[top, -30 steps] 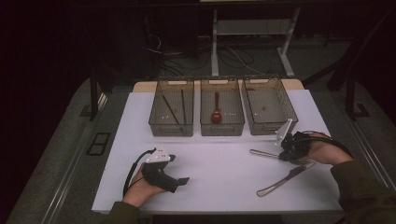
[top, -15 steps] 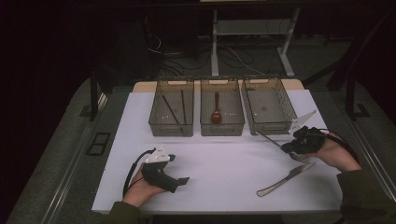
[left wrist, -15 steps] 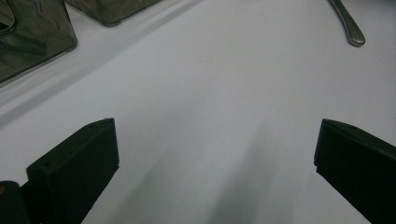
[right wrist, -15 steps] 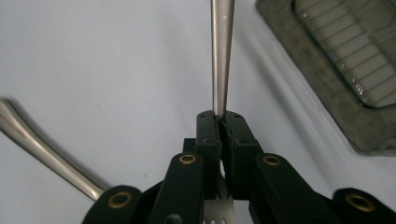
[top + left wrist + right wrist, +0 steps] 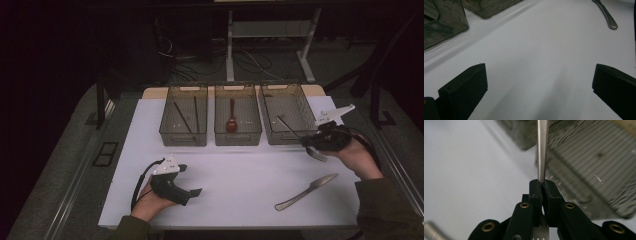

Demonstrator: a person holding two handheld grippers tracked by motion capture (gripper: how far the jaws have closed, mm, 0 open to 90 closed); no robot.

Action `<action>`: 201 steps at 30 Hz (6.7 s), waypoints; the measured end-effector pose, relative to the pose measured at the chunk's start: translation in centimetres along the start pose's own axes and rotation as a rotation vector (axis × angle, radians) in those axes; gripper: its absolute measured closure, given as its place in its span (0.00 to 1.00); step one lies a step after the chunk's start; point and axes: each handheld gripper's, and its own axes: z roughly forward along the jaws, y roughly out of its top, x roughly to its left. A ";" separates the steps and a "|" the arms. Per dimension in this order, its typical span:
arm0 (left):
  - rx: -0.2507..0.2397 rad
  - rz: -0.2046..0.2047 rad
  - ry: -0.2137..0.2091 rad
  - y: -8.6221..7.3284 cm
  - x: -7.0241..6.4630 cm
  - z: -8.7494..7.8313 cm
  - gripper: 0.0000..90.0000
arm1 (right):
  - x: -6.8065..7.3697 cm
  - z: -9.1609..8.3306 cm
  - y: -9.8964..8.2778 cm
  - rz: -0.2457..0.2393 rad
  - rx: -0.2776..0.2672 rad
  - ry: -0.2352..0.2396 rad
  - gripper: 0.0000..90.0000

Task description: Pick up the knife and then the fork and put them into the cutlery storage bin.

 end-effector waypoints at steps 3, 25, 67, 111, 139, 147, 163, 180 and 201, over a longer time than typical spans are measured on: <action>-0.003 0.001 -0.003 0.0 0.0 0.0 0.00 | -1.1 -0.2 1.5 0.019 -0.008 -0.040 0.94; -0.006 0.003 -0.022 0.0 0.0 0.0 0.00 | -9.4 6.7 6.0 0.189 0.081 -0.138 0.94; -0.008 0.006 -0.025 0.1 -0.3 0.0 0.00 | 5.6 2.0 -4.1 -0.377 0.279 0.211 0.70; -0.003 0.003 -0.025 0.1 -0.3 0.1 0.00 | 5.9 4.1 -5.1 -0.352 0.349 0.198 0.88; -0.018 -0.008 -0.030 0.2 -0.1 0.0 0.00 | -2.6 -0.2 5.2 0.128 -0.009 -0.083 0.87; -0.023 -0.002 -0.037 0.3 -0.4 -0.1 0.00 | -6.7 3.0 10.2 0.144 0.002 -0.137 0.87; -0.031 0.003 -0.030 -0.1 -0.5 -0.9 0.00 | -10.2 7.7 8.9 0.252 0.001 -0.204 0.72; -0.032 0.009 -0.026 0.0 -0.6 -0.7 0.00 | -1.2 1.8 1.3 0.156 -0.339 -0.037 0.34; -0.044 0.020 -0.022 0.2 -0.3 -0.9 0.00 | 6.7 2.7 -6.8 0.108 -0.297 0.030 0.22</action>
